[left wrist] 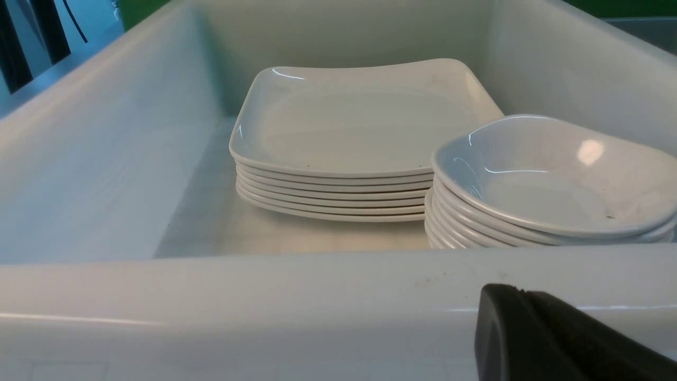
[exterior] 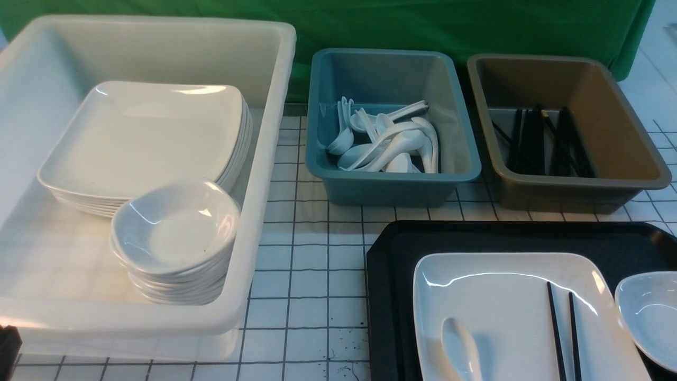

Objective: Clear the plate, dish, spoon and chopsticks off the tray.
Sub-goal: Use the right arm to grab a pair of chopsticks from the plate

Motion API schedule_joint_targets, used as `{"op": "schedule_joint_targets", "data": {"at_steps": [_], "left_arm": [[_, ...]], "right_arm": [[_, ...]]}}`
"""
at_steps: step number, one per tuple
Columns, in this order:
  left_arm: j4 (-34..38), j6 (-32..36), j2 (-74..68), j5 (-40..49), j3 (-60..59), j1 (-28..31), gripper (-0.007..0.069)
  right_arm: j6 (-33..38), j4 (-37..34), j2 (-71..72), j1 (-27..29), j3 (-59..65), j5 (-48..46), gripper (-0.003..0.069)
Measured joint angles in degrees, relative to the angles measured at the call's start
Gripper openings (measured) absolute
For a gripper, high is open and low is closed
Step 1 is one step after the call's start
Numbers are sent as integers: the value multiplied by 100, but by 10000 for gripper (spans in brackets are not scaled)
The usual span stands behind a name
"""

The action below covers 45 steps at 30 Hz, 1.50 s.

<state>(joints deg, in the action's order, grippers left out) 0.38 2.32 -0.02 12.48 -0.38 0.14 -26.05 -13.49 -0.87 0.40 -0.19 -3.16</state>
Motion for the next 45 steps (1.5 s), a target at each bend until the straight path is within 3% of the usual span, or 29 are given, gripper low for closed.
{"op": "schedule_joint_targets", "data": {"at_steps": [2, 3, 9, 13, 14, 16, 17, 20, 21, 22, 24, 27, 32, 40, 45], "left_arm": [[0, 0, 0, 0, 0, 0, 21], [0, 0, 0, 0, 0, 0, 21], [0, 0, 0, 0, 0, 0, 21], [0, 0, 0, 0, 0, 0, 21], [0, 0, 0, 0, 0, 0, 21], [0, 0, 0, 0, 0, 0, 21], [0, 0, 0, 0, 0, 0, 21], [0, 0, 0, 0, 0, 0, 21], [0, 0, 0, 0, 0, 0, 21], [0, 0, 0, 0, 0, 0, 21], [0, 6, 0, 0, 0, 0, 21], [0, 6, 0, 0, 0, 0, 21], [0, 6, 0, 0, 0, 0, 21], [0, 6, 0, 0, 0, 0, 22], [0, 6, 0, 0, 0, 0, 22]], "right_arm": [[-1056, -370, 0, 0, 0, 27, 241], [-1169, -436, 0, 0, 0, 27, 241], [-1266, -535, 0, 0, 0, 92, 228], [-1231, -541, 0, -72, -27, 250, 150], [-934, -545, 0, -159, -188, 316, 82], [-266, -545, -16, -305, -597, 347, 31], [-266, -545, -21, -321, -647, 347, 30], [1646, -536, -662, -619, -1759, -390, 30], [1746, -522, -723, -636, -1820, -479, 30], [2344, -453, -1212, -703, -2180, -1228, 31], [2811, -310, -2050, -754, -2690, -2501, 36], [2980, -170, -3232, -760, -2961, -3538, 47], [3040, -172, -5082, -760, -3126, -4344, 134], [3388, -249, -7219, -760, -4071, -4335, 494], [3266, -256, -7871, -760, -4111, -3927, 558]]}}
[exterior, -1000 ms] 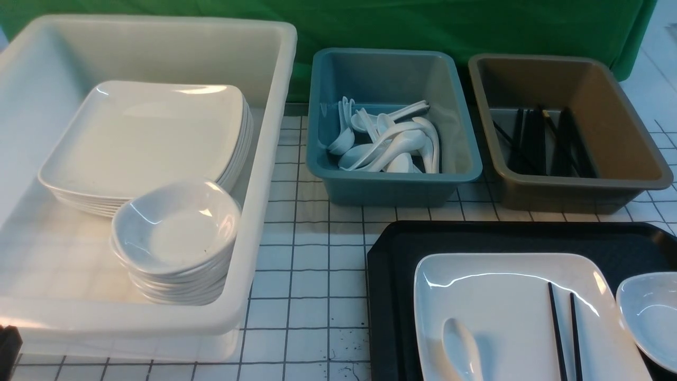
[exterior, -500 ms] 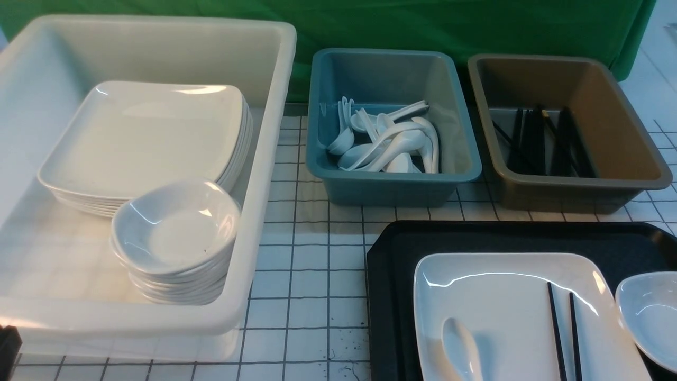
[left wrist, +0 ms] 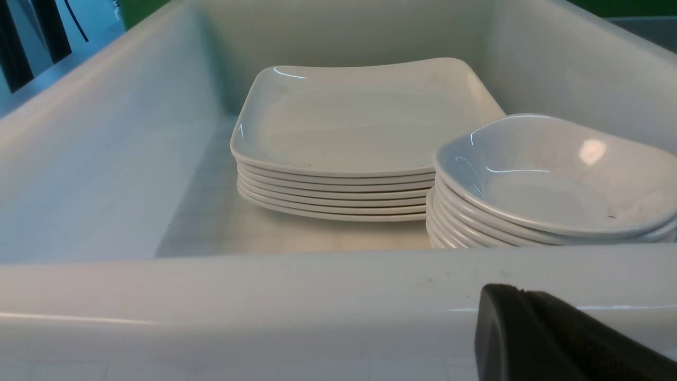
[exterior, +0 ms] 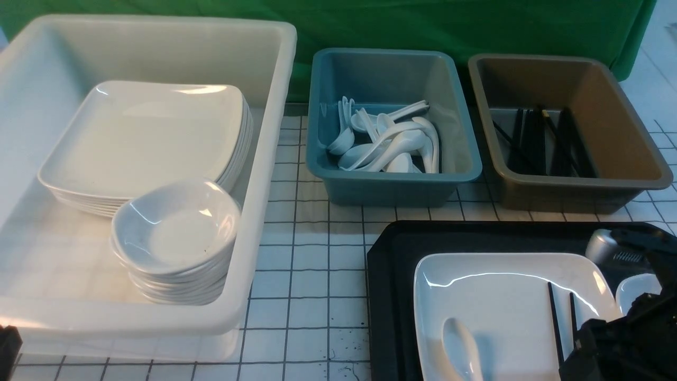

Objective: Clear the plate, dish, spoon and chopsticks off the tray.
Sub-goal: Use the right arm to grab a pair of chopsticks from the plate

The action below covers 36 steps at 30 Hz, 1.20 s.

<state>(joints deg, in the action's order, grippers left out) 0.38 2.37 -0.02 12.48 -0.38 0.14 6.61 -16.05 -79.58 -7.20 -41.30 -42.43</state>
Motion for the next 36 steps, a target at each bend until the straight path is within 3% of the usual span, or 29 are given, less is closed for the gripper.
{"op": "schedule_joint_targets", "data": {"at_steps": [8, 14, 21, 26, 33, 35, 36], "left_arm": [[0, 0, 0, 0, 0, 0, 22], [0, 0, 0, 0, 0, 0, 22], [0, 0, 0, 0, 0, 0, 22], [0, 0, 0, 0, 0, 0, 22], [0, 0, 0, 0, 0, 0, 22], [0, 0, 0, 0, 0, 0, 22], [0, 0, 0, 0, 0, 0, 22]], "right_arm": [[-294, -6, -765, -12, -45, 357, 563], [-470, 142, -1164, -409, -81, 630, 548], [-1155, 973, -1277, -1119, -177, 841, 538], [-1997, 2009, -1301, -1481, -177, 908, 525], [-2155, 2217, -1311, -1500, -177, 909, 347], [-2094, 2247, -1318, -1500, -177, 901, 204], [-2082, 2256, -1318, -1500, -182, 876, 172]]}}
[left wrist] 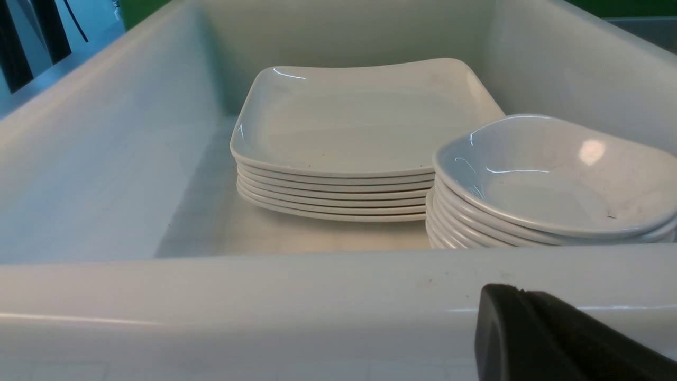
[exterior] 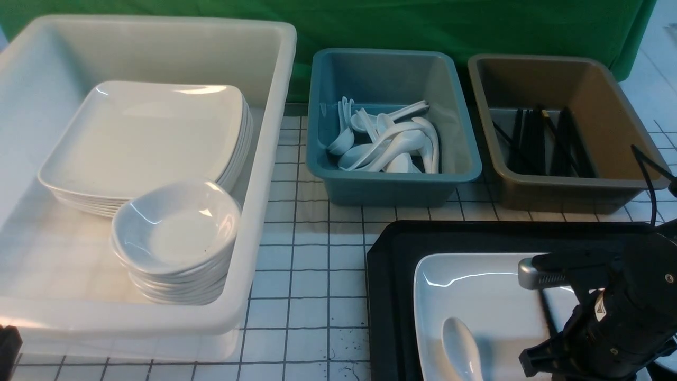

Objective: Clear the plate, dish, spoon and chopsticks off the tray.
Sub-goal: Use the right arm to grab a pair of chopsticks from the plate

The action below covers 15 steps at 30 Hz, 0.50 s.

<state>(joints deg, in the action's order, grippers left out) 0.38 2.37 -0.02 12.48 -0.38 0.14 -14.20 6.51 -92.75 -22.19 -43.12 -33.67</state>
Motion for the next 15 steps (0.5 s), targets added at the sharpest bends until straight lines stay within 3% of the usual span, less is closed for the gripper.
{"op": "schedule_joint_targets", "data": {"at_steps": [9, 15], "left_arm": [[0, 0, 0, 0, 0, 0, 22], [0, 0, 0, 0, 0, 0, 22]], "right_arm": [[140, 79, 404, 0, 30, -728, 163], [387, 110, 1612, 5, -441, -1329, 163]]}}
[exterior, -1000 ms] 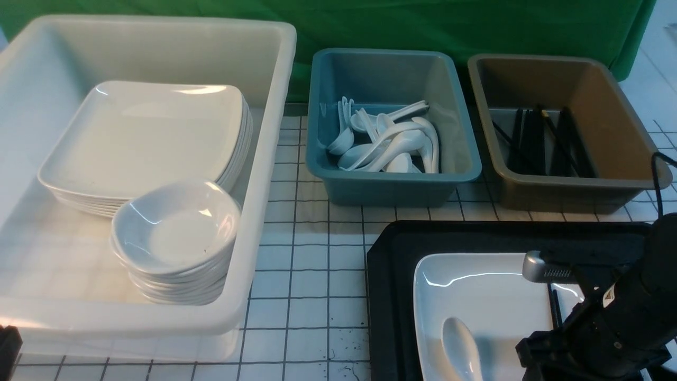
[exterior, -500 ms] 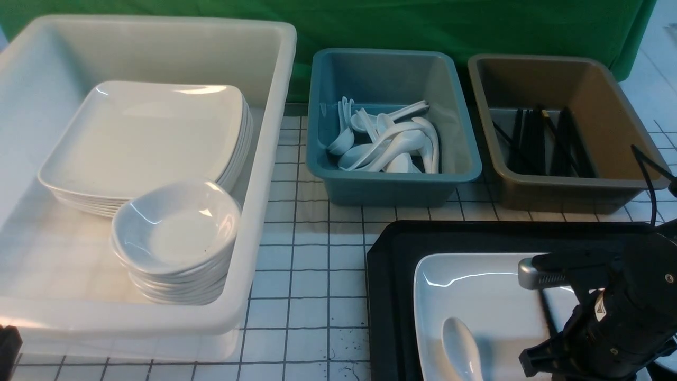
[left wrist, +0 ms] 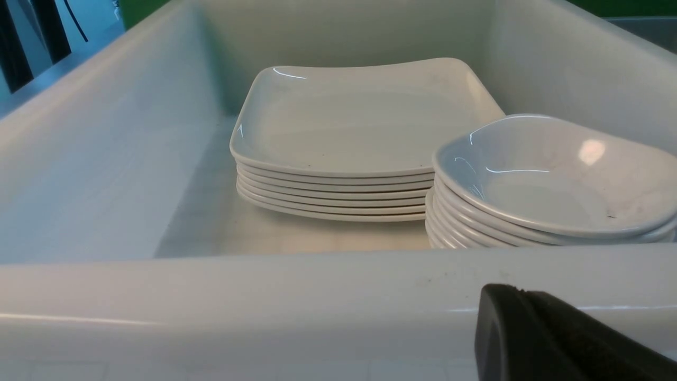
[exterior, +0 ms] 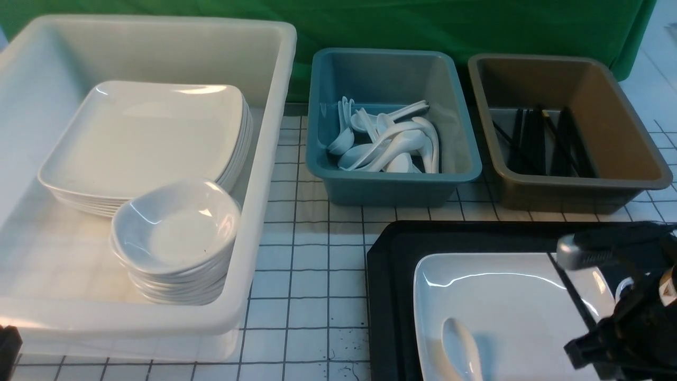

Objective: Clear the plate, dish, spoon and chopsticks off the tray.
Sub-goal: Use the right arm to grab a pair of chopsticks from the plate, then use the right arm to put the chopsticks into the small storage box on the right

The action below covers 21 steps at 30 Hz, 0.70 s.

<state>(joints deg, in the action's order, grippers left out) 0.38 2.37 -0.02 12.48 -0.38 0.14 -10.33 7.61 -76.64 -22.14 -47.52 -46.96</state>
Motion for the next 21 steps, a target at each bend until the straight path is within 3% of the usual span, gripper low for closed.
{"op": "schedule_joint_targets", "data": {"at_steps": [7, 10, 13, 21], "left_arm": [[0, 0, 0, 0, 0, 0, 22], [0, 0, 0, 0, 0, 0, 22], [0, 0, 0, 0, 0, 0, 22], [0, 0, 0, 0, 0, 0, 22]], "right_arm": [[313, 12, 326, 401, -1646, 15, 163], [344, 13, -22, 869, -2405, 480, 163], [349, 18, -617, 1259, -2835, 1683, 163], [459, 18, -2204, 1655, -3150, 4778, 163]]}}
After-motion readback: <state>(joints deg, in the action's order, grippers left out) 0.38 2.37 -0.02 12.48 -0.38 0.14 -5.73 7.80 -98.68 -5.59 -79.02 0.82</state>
